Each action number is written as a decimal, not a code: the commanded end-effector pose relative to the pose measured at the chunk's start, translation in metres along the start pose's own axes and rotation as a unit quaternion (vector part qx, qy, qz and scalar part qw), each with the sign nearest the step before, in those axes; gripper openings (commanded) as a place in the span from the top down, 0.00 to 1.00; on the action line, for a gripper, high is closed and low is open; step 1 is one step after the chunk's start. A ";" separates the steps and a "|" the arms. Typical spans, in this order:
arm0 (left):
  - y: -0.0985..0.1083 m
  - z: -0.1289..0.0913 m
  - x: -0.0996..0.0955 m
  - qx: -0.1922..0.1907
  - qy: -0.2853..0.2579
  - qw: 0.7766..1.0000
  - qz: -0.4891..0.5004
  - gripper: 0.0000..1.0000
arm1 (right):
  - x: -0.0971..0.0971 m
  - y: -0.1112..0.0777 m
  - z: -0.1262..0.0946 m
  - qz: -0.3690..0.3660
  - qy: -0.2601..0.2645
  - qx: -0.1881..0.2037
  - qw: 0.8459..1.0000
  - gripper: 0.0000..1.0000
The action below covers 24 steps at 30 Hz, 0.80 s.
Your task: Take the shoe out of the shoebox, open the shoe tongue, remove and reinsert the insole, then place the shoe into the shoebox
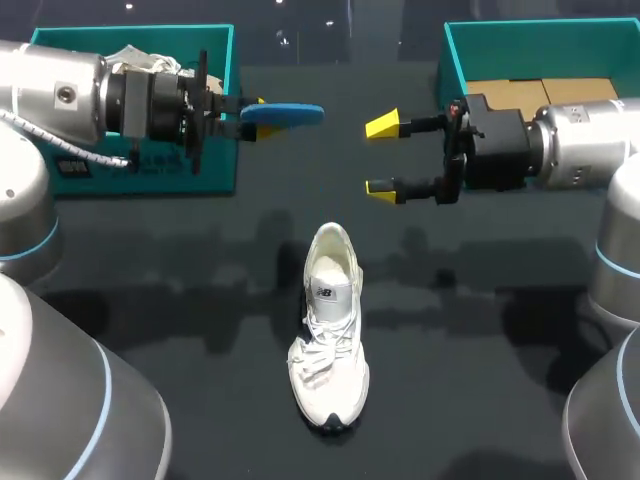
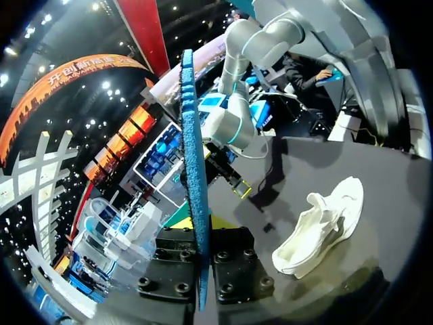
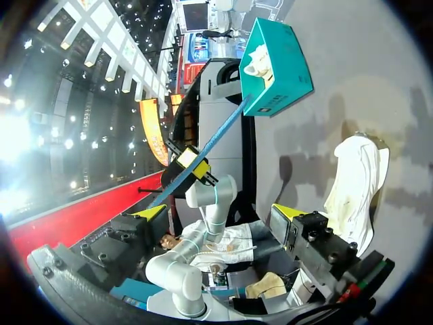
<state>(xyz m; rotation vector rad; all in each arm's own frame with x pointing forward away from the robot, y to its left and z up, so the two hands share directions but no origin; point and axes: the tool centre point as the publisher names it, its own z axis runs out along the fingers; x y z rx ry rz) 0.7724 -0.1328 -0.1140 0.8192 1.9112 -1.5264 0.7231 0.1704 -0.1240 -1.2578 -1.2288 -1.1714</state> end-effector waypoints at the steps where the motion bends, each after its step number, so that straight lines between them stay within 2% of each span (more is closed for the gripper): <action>1: 0.003 0.006 0.013 -0.019 -0.012 0.990 0.141 1.00 | 0.000 0.000 0.002 0.001 -0.002 -0.001 1.000 0.00; 3: 0.003 0.010 0.014 -0.052 0.016 0.979 0.198 1.00 | 0.000 0.000 0.002 0.001 -0.002 -0.001 1.000 0.00; 14: 0.003 0.010 0.014 -0.052 0.016 0.979 0.198 1.00 | 0.000 0.000 0.002 0.001 -0.002 -0.001 1.000 0.00; 15: 0.001 0.011 0.015 -0.061 0.018 0.972 0.226 1.00 | 0.000 0.000 0.002 0.001 -0.002 -0.001 1.000 0.00; 17: -0.002 0.014 0.016 -0.032 0.003 0.970 0.240 1.00 | 0.001 0.000 0.002 0.004 0.000 -0.002 1.000 0.00; 21: -0.002 0.022 0.013 -0.003 -0.023 0.965 0.263 1.00 | 0.002 -0.001 0.010 0.015 0.009 -0.001 1.000 0.00; 24: 0.000 0.028 0.011 0.005 -0.041 0.956 0.290 1.00 | 0.002 -0.002 0.015 0.022 0.014 0.002 1.000 0.00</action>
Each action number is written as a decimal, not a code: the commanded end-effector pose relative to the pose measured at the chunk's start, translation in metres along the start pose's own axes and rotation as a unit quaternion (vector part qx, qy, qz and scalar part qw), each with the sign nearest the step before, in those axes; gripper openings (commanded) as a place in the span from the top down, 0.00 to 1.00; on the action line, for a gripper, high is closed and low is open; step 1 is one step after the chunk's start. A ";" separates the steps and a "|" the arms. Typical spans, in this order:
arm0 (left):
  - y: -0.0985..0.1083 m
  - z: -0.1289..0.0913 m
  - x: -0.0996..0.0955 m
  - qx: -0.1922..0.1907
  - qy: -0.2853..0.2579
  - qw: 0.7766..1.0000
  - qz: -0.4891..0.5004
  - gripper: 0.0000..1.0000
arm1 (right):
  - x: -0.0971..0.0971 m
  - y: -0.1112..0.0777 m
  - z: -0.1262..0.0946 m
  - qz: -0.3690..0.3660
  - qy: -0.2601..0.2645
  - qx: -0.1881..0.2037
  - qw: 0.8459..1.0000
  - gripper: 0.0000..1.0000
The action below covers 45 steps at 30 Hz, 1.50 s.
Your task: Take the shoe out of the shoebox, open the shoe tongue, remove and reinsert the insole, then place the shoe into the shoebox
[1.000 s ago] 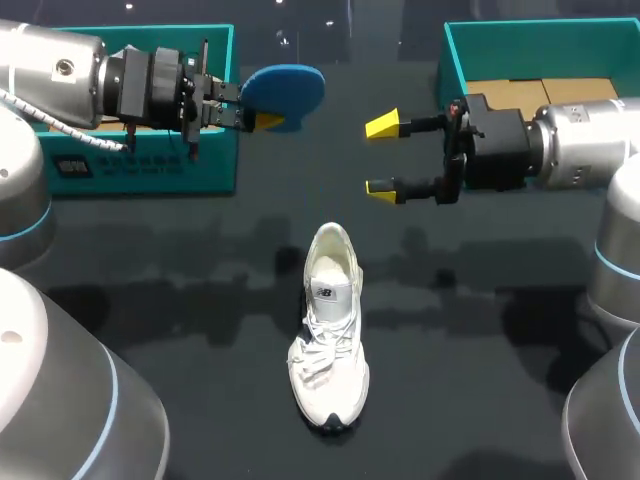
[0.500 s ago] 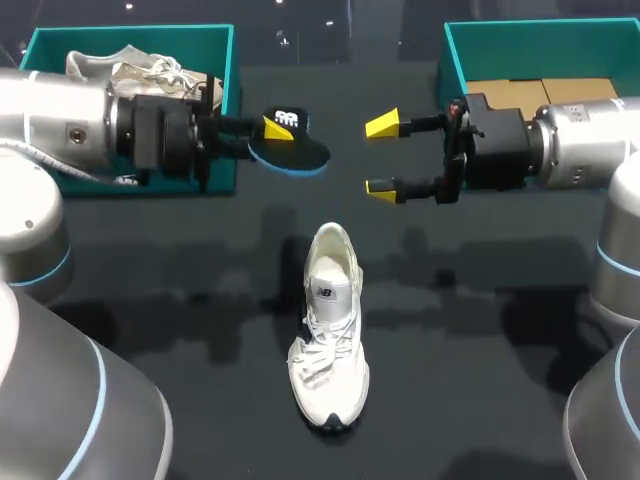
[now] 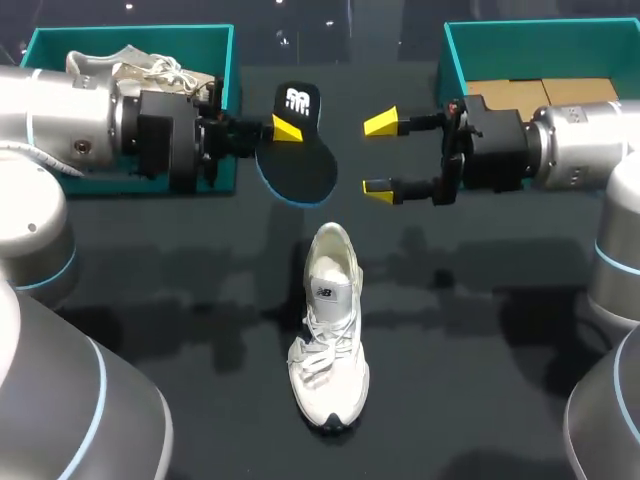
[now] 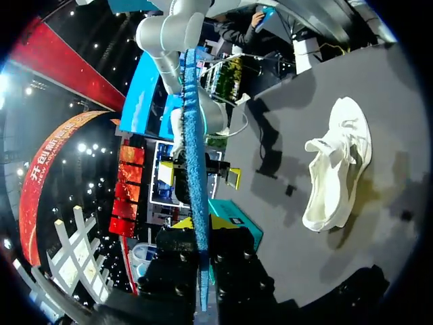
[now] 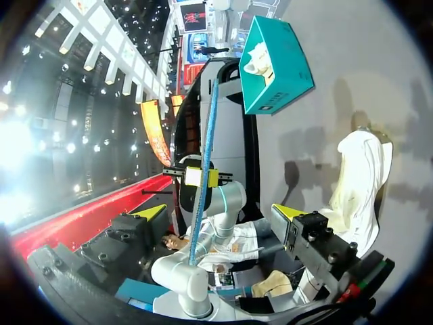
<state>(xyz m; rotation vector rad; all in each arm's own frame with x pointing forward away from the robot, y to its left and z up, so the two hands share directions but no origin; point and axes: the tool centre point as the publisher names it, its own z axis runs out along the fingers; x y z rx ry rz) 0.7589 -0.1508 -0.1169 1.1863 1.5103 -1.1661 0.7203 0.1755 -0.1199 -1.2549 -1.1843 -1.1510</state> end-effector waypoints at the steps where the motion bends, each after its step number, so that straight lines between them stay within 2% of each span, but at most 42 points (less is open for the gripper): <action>1: 0.008 0.013 0.009 0.005 -0.031 0.999 0.034 1.00 | -0.003 0.001 0.011 0.005 0.004 -0.001 1.000 0.00; 10: 0.014 0.030 0.007 -0.009 -0.044 0.996 0.081 1.00 | 0.001 -0.002 0.027 0.003 -0.014 0.014 1.000 0.00; 11: 0.015 0.032 0.006 -0.011 -0.045 0.996 0.082 1.00 | 0.000 -0.002 0.029 0.003 -0.015 0.015 1.000 0.10; 15: 0.019 0.036 0.005 -0.011 -0.044 0.996 0.082 1.00 | -0.002 -0.003 0.037 0.000 -0.015 0.017 1.000 0.22; 17: 0.019 0.037 0.006 -0.011 -0.045 0.995 0.084 1.00 | -0.003 -0.003 0.038 0.000 -0.015 0.016 1.000 0.34; 18: 0.019 0.039 0.006 -0.010 -0.045 0.995 0.084 1.00 | -0.004 -0.003 0.038 0.001 -0.013 0.015 1.000 0.44; 19: 0.019 0.039 0.006 -0.010 -0.045 0.995 0.085 1.00 | -0.004 -0.003 0.038 0.000 -0.012 0.015 1.000 0.50; 33: 0.022 0.046 0.007 -0.015 -0.050 0.994 0.093 1.00 | -0.008 0.003 0.046 0.004 -0.006 0.017 1.000 0.57; 39: 0.021 0.048 0.009 -0.015 -0.050 0.994 0.096 1.00 | -0.009 0.006 0.048 0.005 -0.006 0.017 1.000 0.64; 42: 0.020 0.047 0.010 -0.014 -0.051 0.994 0.098 1.00 | -0.011 0.006 0.048 0.006 -0.003 0.013 1.000 0.75; 43: 0.020 0.047 0.010 -0.013 -0.051 0.994 0.098 1.00 | -0.012 0.007 0.048 0.006 -0.002 0.012 1.000 0.83; 44: 0.020 0.047 0.011 -0.013 -0.050 0.994 0.099 1.00 | -0.013 0.007 0.048 0.007 -0.001 0.011 1.000 0.98; 45: 0.020 0.047 0.011 -0.013 -0.050 0.994 0.099 1.00 | -0.014 0.008 0.048 0.007 0.000 0.010 1.000 1.00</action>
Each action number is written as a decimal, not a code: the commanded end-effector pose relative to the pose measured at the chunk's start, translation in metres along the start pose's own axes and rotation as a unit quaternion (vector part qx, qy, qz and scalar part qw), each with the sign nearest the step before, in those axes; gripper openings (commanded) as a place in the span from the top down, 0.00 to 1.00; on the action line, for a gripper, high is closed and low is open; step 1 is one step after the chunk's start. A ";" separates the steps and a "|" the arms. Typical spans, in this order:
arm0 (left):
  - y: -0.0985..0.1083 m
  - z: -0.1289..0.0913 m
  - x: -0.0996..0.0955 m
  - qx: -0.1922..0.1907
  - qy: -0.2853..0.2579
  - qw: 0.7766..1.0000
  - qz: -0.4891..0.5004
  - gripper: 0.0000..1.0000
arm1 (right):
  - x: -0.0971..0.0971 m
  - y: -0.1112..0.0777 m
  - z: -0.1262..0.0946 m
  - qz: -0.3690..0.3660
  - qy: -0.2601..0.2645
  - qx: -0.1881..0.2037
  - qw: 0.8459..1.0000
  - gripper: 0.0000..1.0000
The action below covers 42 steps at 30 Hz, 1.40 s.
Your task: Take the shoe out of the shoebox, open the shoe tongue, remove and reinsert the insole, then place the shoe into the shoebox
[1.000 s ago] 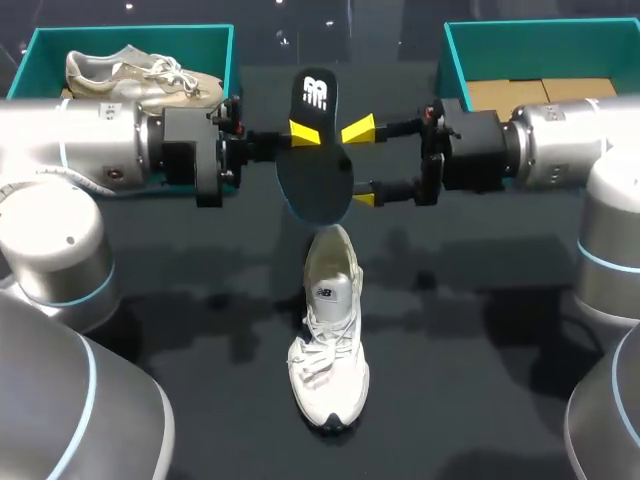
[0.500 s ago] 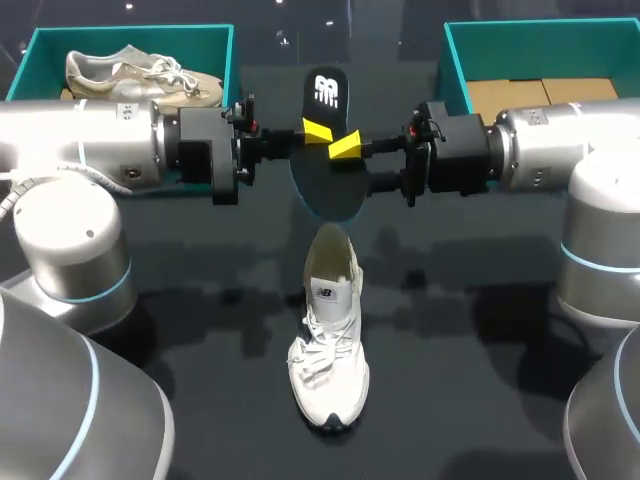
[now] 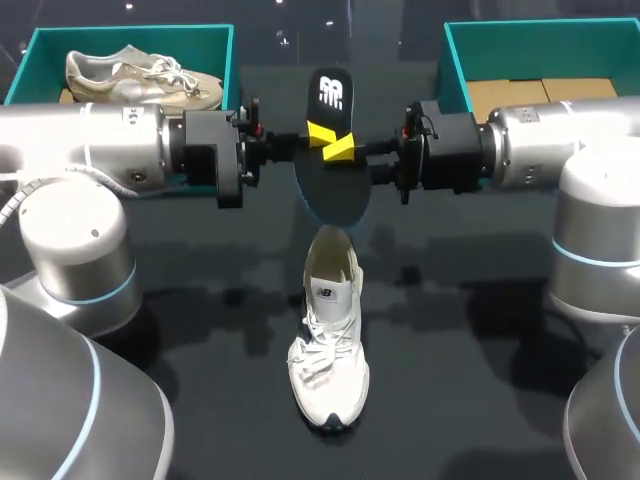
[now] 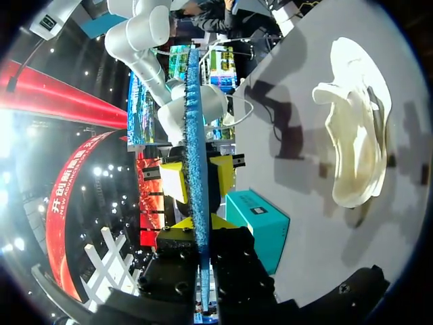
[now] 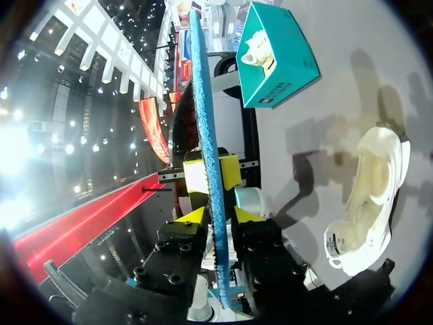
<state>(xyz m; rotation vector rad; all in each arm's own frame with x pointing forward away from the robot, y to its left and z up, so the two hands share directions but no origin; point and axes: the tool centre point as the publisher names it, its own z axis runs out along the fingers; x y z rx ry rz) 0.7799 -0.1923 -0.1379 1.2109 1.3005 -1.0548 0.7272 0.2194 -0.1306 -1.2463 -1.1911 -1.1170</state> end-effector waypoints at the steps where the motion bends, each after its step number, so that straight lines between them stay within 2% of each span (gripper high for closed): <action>1: 0.000 0.001 0.001 0.001 -0.001 1.000 0.001 1.00 | -0.005 0.001 0.004 0.000 0.005 -0.003 1.000 1.00; 4: 0.000 0.001 0.002 0.002 0.000 1.000 0.001 1.00 | -0.008 0.002 0.004 -0.001 0.010 -0.005 1.000 1.00; 5: -0.001 0.000 0.002 0.004 0.001 1.000 -0.001 0.95 | -0.009 0.003 0.004 -0.002 0.012 -0.006 1.000 1.00; 6: -0.001 -0.001 0.001 0.004 0.001 1.000 -0.004 0.56 | -0.010 0.003 0.003 -0.004 0.014 -0.006 1.000 1.00; 7: -0.001 -0.003 0.001 0.003 0.001 1.000 -0.007 0.06 | -0.010 0.004 0.002 -0.007 0.019 -0.006 1.000 1.00; 8: -0.002 -0.006 0.001 0.001 0.001 1.000 -0.013 0.00 | -0.011 0.004 0.001 -0.011 0.020 -0.005 1.000 1.00; 13: -0.003 -0.027 0.004 -0.015 0.027 0.998 -0.046 0.00 | -0.013 0.010 -0.007 -0.038 0.027 -0.003 0.999 1.00; 18: -0.006 -0.052 0.012 -0.029 0.089 0.991 -0.099 0.00 | -0.013 0.021 -0.014 -0.070 0.018 0.002 0.997 1.00; 21: -0.007 -0.066 0.019 -0.041 0.126 0.978 -0.160 0.00 | -0.014 0.028 -0.016 -0.090 0.010 0.004 0.996 1.00; 23: -0.009 -0.075 0.025 -0.032 0.148 0.965 -0.212 0.00 | -0.014 0.032 -0.017 -0.102 0.003 0.003 0.995 1.00; 25: -0.014 -0.081 0.030 -0.028 0.176 0.958 -0.226 0.00 | -0.015 0.036 -0.017 -0.117 -0.003 0.004 0.993 1.00; 29: -0.014 -0.081 0.030 -0.028 0.176 0.958 -0.226 0.00 | -0.019 0.042 -0.013 -0.143 -0.019 0.009 0.990 1.00; 41: -0.014 -0.081 0.030 -0.028 0.176 0.958 -0.226 0.00 | -0.019 0.042 -0.013 -0.143 -0.019 0.009 0.990 1.00; 42: -0.016 -0.077 0.033 -0.045 0.172 0.952 -0.249 0.00 | -0.018 0.042 -0.013 -0.141 -0.031 0.003 0.990 1.00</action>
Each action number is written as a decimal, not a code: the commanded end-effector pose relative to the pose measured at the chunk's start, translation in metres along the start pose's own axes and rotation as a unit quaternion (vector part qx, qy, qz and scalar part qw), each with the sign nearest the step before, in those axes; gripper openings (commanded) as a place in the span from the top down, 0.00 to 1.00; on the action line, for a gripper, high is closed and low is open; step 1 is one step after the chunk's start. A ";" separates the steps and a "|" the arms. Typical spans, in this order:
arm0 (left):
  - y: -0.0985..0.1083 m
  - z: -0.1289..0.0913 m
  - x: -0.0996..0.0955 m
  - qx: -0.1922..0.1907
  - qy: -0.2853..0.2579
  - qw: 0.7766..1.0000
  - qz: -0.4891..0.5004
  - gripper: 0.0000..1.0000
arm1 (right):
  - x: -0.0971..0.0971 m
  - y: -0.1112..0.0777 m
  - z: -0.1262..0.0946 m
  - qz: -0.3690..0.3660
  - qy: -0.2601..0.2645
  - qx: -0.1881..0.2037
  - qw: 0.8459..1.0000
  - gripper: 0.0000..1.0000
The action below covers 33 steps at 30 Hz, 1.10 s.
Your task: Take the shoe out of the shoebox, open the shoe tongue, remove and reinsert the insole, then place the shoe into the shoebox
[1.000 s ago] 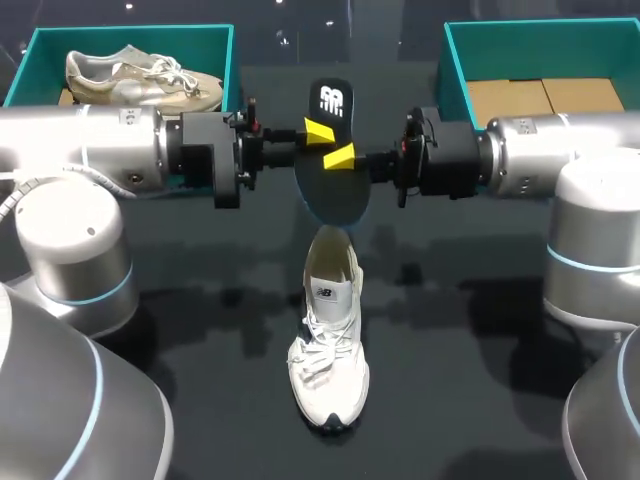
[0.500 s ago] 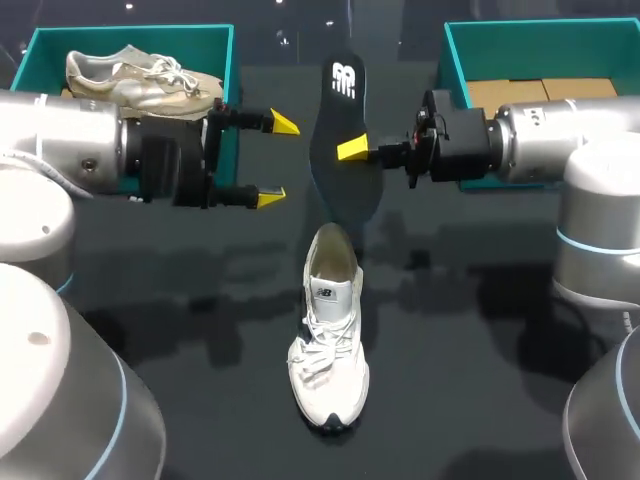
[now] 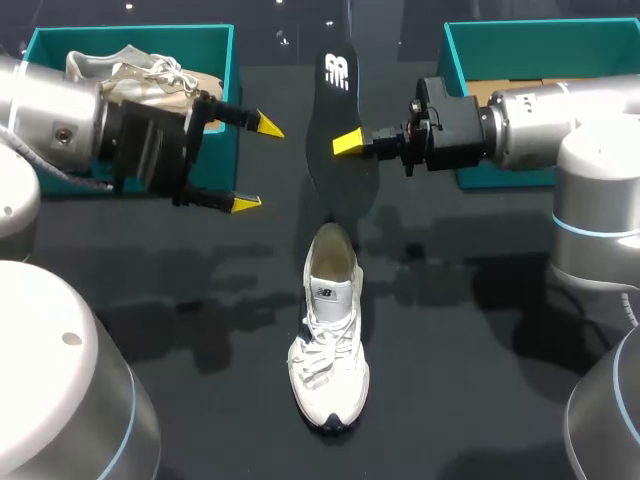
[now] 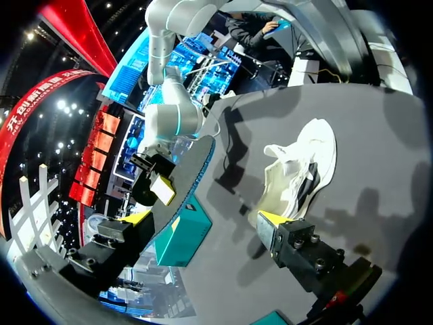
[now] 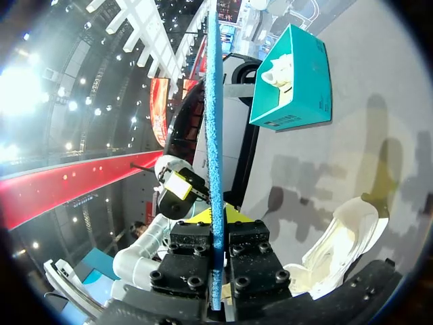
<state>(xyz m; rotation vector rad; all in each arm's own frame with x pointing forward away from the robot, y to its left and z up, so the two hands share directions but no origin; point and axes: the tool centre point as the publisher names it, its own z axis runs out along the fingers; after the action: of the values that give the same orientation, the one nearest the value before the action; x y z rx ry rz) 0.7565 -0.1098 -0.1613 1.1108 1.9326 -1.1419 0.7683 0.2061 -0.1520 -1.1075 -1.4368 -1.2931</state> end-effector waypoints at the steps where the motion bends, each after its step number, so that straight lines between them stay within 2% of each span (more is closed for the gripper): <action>1: -0.001 0.006 0.002 -0.010 0.001 0.998 -0.060 0.00 | 0.000 0.000 0.002 0.004 -0.031 -0.014 0.999 1.00; 2: -0.001 0.005 0.003 -0.010 0.003 0.995 -0.100 0.00 | -0.001 0.000 0.003 0.003 -0.042 -0.020 0.999 1.00; 5: -0.001 -0.002 0.004 -0.048 0.021 0.979 -0.199 0.00 | -0.001 0.000 0.003 -0.021 -0.051 -0.037 0.998 1.00; 8: 0.001 -0.010 0.007 -0.076 0.036 0.952 -0.296 0.00 | -0.001 0.002 0.004 -0.052 -0.052 -0.055 0.996 1.00; 13: 0.009 -0.012 0.021 -0.120 0.069 0.913 -0.385 0.00 | -0.004 0.008 0.003 -0.104 -0.039 -0.083 0.990 1.00; 16: 0.016 -0.005 0.033 -0.135 0.099 0.895 -0.413 0.00 | -0.012 0.013 0.007 -0.128 -0.041 -0.082 0.988 1.00; 17: 0.022 -0.001 0.038 -0.150 0.105 0.892 -0.413 0.00 | -0.016 0.015 0.010 -0.133 -0.032 -0.073 0.988 1.00; 32: 0.022 -0.001 0.038 -0.150 0.105 0.892 -0.413 0.00 | -0.020 0.017 0.014 -0.134 -0.028 -0.068 0.988 1.00; 33: 0.021 0.003 0.042 -0.150 0.121 0.886 -0.422 0.00 | -0.020 0.017 0.014 -0.141 -0.043 -0.071 0.987 1.00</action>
<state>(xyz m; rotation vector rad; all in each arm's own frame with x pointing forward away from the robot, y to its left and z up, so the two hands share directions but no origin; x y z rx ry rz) 0.7542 -0.0883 -0.2028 0.2135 2.7357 -1.1223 0.7891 0.2177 -0.1689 -1.0678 -1.6014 -1.5837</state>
